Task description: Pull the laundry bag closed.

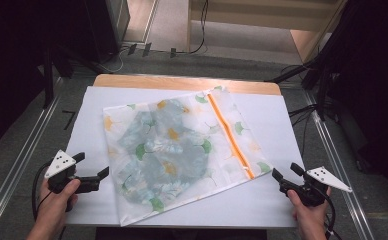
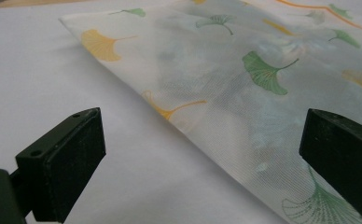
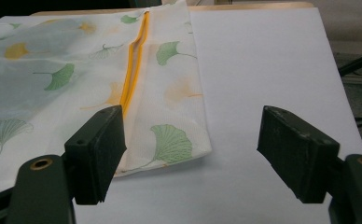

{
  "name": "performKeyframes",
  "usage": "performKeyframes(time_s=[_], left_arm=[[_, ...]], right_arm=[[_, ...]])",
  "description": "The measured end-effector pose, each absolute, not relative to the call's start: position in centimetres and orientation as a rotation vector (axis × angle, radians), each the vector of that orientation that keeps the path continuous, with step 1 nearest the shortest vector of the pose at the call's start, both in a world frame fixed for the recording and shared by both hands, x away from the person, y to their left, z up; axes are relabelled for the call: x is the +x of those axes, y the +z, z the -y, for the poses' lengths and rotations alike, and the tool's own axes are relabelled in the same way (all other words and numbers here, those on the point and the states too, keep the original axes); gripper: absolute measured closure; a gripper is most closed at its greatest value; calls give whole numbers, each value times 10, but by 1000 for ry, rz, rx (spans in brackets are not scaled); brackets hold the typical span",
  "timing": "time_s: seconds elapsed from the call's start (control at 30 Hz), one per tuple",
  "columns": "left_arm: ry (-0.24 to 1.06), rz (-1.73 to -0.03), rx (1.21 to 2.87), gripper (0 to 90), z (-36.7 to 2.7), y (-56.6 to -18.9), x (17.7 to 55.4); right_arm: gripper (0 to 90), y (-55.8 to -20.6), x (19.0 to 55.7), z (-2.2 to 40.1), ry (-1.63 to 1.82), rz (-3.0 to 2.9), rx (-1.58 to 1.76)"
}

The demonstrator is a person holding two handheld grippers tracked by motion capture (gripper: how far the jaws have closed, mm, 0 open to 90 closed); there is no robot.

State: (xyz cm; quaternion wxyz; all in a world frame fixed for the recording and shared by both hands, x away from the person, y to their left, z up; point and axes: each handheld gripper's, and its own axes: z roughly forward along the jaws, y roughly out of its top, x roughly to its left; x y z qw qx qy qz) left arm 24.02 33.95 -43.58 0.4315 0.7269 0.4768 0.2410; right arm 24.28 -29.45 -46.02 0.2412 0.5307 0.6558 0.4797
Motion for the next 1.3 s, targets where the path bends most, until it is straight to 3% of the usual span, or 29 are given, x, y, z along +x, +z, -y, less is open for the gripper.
performKeyframes(time_s=[0.4,0.63,0.83,1.3], left_arm=[[601,-1167,1873,2,-329,-438,234],[566,-1295,1922,3,-320,-450,246],[499,-1258,1968,6,-305,-456,248],[447,-1205,2097,32,-275,-467,253]], right_arm=[[218,-461,250,282,1225,-1842,1441],[202,-466,254,285,1182,-1862,1491],[224,-472,261,283,1188,-1902,1537],[176,-478,270,273,1155,-1989,1617]])
